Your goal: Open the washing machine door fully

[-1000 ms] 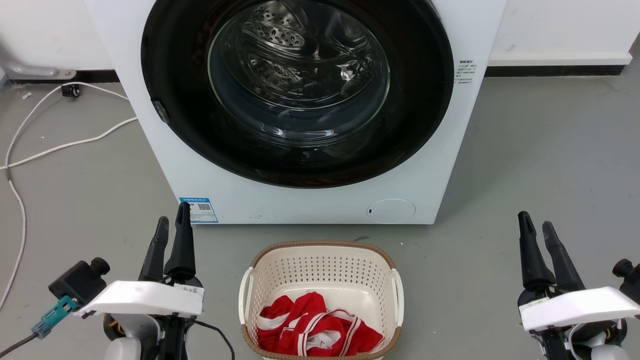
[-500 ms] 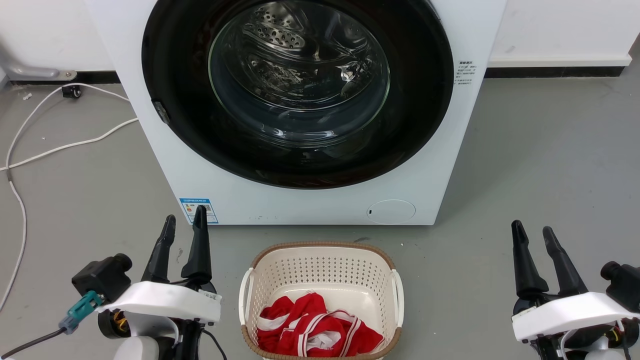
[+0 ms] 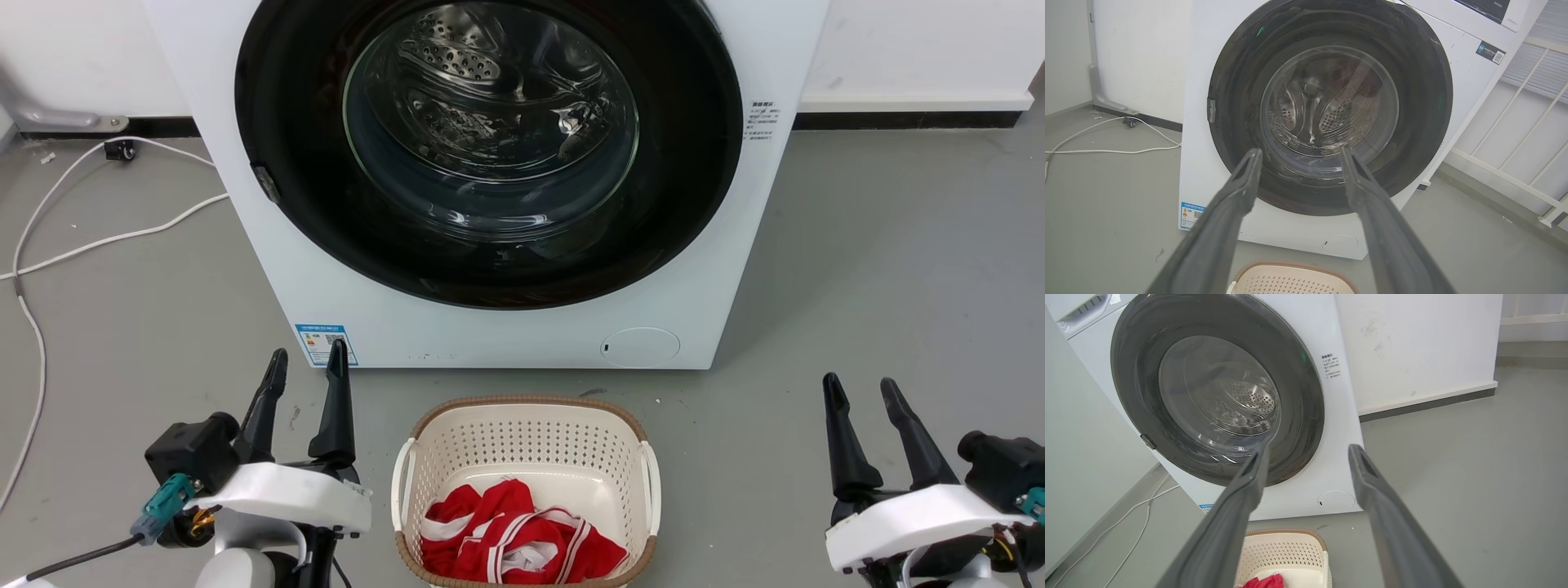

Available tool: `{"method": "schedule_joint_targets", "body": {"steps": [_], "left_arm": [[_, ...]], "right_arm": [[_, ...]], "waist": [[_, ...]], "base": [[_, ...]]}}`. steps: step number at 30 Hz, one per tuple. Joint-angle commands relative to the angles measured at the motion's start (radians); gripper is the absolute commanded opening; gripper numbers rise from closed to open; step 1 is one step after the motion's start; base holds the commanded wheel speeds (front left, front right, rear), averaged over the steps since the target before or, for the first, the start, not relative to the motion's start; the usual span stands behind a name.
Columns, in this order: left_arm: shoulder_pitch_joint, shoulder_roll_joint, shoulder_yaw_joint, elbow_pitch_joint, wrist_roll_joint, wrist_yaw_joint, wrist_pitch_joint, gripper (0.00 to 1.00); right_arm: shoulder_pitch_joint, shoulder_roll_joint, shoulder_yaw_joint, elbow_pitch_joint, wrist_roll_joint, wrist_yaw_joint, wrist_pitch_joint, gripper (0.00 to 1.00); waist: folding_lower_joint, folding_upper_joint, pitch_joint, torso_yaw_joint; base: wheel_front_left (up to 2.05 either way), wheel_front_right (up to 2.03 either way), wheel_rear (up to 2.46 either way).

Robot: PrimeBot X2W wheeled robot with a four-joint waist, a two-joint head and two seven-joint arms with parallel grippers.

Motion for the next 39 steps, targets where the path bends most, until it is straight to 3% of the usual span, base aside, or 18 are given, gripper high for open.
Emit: {"method": "schedule_joint_targets", "body": {"steps": [1, 39], "left_arm": [[-0.007, 0.009, -0.003, -0.009, 0.024, 0.002, -0.008, 1.00], [0.034, 0.014, -0.014, -0.016, 0.313, 0.031, -0.085, 1.00]], "right_arm": [[0.000, 0.002, -0.002, -0.005, -0.024, 0.000, -0.003, 1.00], [0.012, 0.007, -0.011, -0.006, -0.259, 0.000, -0.039, 1.00]], "waist": [[0.0000, 0.0000, 0.000, 0.001], [0.0000, 0.0000, 0.002, 0.005]], "base": [[0.00, 0.00, 0.00], [0.00, 0.00, 0.00]]}}
